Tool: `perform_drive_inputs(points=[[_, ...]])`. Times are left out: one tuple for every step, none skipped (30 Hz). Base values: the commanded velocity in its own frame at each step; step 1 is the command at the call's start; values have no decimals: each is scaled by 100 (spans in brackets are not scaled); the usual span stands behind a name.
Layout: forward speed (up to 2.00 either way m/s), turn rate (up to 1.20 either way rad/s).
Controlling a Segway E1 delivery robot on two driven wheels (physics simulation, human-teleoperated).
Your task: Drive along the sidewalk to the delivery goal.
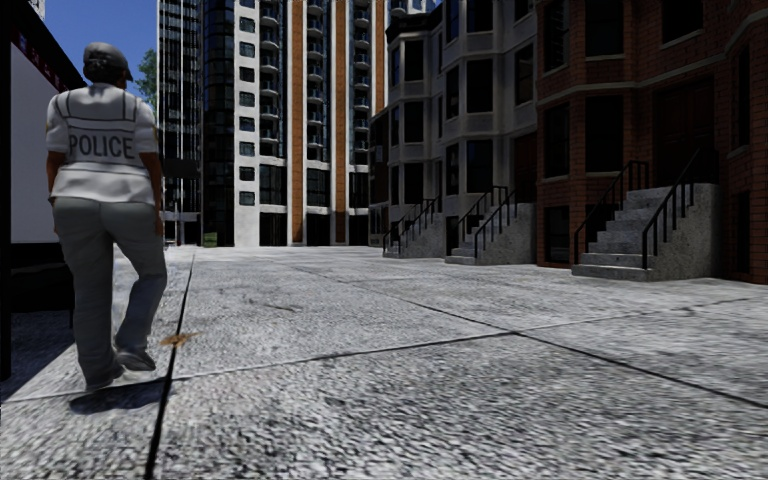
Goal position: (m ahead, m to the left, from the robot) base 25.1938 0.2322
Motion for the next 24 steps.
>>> perform_drive_inputs(points=[[155, 0], [155, 0], [155, 0], [157, 0], [161, 0], [175, 0], [175, 0], [200, 0], [200, 0], [200, 0], [200, 0], [200, 0], [200, 0], [200, 0], [200, 0], [200, 0], [200, 0], [200, 0], [200, 0], [200, 0], [200, 0], [200, 0], [200, 0], [200, 0]])
